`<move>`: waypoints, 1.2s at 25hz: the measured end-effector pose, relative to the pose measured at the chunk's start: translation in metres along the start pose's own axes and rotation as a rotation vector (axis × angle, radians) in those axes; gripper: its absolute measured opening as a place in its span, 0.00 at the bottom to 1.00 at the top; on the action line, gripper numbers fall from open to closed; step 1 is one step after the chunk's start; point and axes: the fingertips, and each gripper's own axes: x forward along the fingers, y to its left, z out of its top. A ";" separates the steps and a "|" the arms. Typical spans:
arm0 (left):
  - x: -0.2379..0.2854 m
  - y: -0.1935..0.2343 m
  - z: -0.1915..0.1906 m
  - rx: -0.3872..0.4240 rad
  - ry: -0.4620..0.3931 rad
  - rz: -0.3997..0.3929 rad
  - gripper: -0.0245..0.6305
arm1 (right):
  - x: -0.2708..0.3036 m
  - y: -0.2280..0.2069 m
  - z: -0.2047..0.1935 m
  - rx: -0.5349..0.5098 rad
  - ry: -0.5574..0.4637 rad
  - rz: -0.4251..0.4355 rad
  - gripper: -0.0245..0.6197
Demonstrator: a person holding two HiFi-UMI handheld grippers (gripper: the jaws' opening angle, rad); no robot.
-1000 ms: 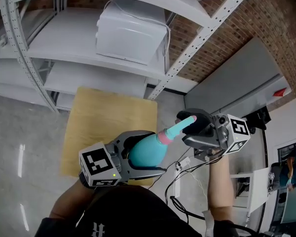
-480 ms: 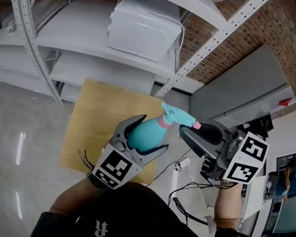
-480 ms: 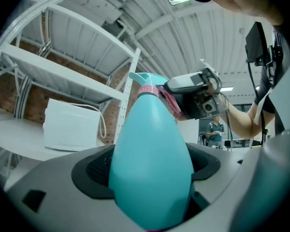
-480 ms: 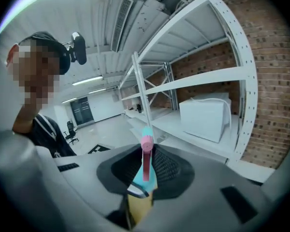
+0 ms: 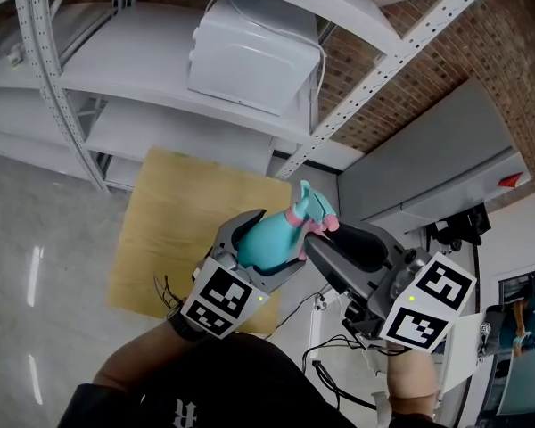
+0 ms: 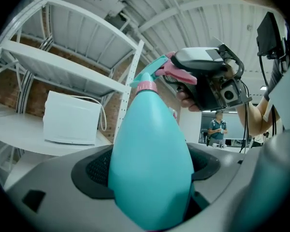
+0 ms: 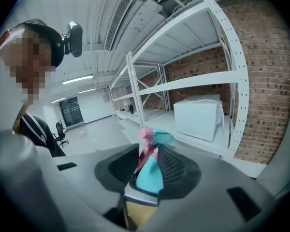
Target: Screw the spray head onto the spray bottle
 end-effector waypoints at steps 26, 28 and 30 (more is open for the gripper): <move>-0.064 -0.087 0.034 -0.281 -0.049 -0.861 0.68 | -0.021 0.024 0.013 -0.100 -0.245 0.739 0.35; -0.066 -0.090 0.036 -0.302 -0.054 -0.895 0.68 | -0.023 0.025 0.017 -0.093 -0.268 0.782 0.35; -0.065 -0.089 0.038 -0.323 -0.065 -0.893 0.68 | -0.025 0.024 0.021 -0.080 -0.283 0.781 0.34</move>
